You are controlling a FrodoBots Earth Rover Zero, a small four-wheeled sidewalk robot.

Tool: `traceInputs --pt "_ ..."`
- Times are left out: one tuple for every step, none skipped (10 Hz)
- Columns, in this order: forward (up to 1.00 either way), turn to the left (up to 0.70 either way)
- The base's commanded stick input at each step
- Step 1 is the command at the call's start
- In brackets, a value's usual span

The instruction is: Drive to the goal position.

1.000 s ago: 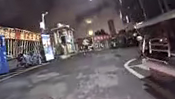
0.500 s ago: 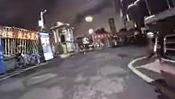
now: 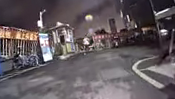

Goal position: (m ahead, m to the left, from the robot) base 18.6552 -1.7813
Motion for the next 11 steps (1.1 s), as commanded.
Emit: traceInputs --pt "0.45 0.00" --pt "0.45 0.00" --pt "0.45 0.00" --pt "0.45 0.00" --pt "0.45 0.00" --pt "0.45 0.00" --pt "0.45 0.00" --pt "0.45 0.00" --pt "0.45 0.00" --pt "0.45 0.00" --pt "0.45 0.00"
